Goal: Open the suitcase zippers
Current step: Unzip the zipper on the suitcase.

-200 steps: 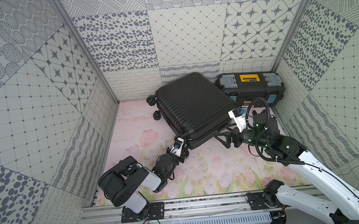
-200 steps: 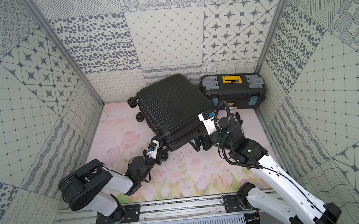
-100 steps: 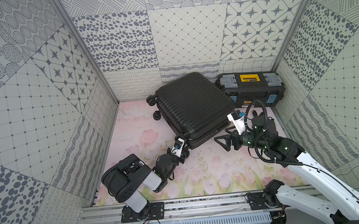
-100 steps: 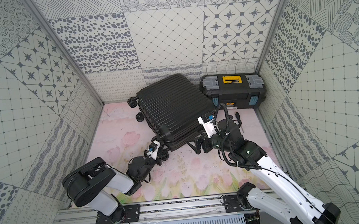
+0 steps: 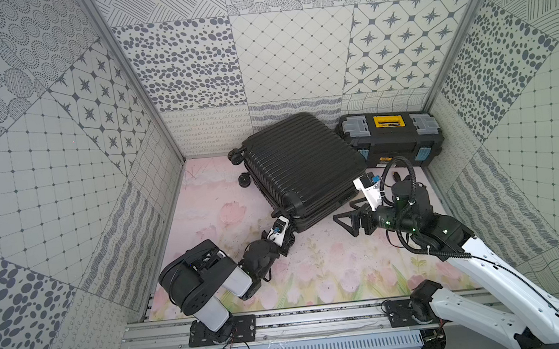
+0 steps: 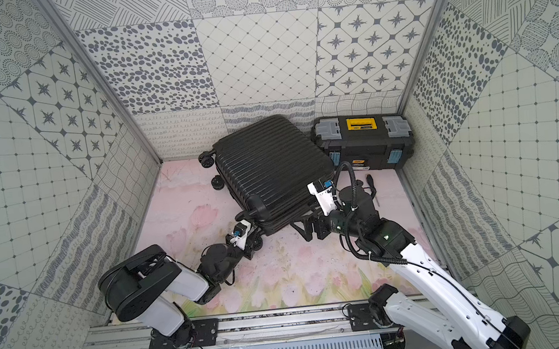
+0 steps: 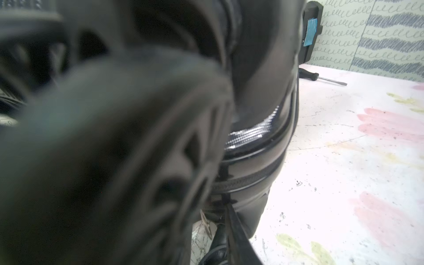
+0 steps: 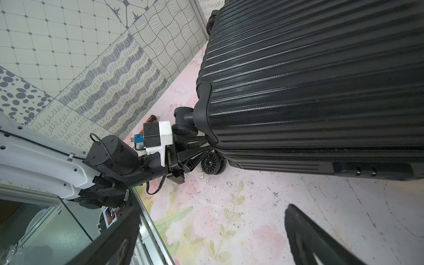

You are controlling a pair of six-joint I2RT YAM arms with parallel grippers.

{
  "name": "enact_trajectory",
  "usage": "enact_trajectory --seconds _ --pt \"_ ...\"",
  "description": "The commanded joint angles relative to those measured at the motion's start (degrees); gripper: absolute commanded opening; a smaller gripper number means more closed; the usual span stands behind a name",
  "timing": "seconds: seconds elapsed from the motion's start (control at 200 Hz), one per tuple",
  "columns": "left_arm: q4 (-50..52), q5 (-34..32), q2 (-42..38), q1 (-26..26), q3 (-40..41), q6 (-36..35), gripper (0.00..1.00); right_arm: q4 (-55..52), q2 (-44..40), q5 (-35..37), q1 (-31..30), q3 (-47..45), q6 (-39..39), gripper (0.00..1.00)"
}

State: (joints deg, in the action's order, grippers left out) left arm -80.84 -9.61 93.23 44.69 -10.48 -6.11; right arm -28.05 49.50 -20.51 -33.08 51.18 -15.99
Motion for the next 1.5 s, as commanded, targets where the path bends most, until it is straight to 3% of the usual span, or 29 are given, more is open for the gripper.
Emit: enact_trajectory --seconds 0.0,0.18,0.48,0.625,0.71,0.77,0.84,0.986,1.176,1.306,1.496 --pt "-0.2 2.2 1.2 -0.7 -2.2 -0.8 0.2 1.9 -1.1 -1.2 -0.1 -0.8 -0.9 0.99" --pt "-0.2 3.4 1.9 -0.9 -3.6 -1.9 0.0 1.4 -1.0 -2.1 -0.5 -0.8 -1.0 0.96" --pt "-0.2 1.8 -0.1 -0.8 -1.8 -1.8 0.0 1.0 2.6 -0.6 -4.4 0.5 -0.9 0.94" --pt "-0.2 0.5 -1.3 2.3 -0.6 -3.6 0.0 -0.5 7.8 6.0 -8.5 3.5 -0.9 0.92" --pt "-0.2 -0.4 -2.1 4.6 0.0 -4.7 0.0 -2.1 9.7 13.6 -9.3 5.8 -1.4 0.93" --pt "-0.2 -1.4 -2.8 5.5 0.8 -4.6 0.0 -3.1 10.1 19.5 -7.9 7.2 -1.8 0.96" --pt "-0.2 -2.7 -3.8 5.9 0.9 -4.4 0.0 -4.2 10.8 22.6 -2.1 9.4 -5.0 0.97" --pt "-0.2 -3.6 -4.3 5.9 2.6 -4.3 0.0 -1.3 13.4 15.1 15.3 12.2 -12.2 0.99" --pt "-0.2 -3.1 -2.4 5.9 1.6 -4.5 0.0 3.2 24.8 7.5 27.4 18.7 -13.2 0.99" --pt "-0.2 -2.4 -1.5 5.9 -0.5 -4.4 0.0 4.8 35.0 -3.2 31.5 25.1 -12.5 0.99" --pt "-0.2 -0.9 -1.8 5.9 -0.5 -3.9 0.0 1.8 46.0 -17.5 31.1 33.2 -8.6 0.99"
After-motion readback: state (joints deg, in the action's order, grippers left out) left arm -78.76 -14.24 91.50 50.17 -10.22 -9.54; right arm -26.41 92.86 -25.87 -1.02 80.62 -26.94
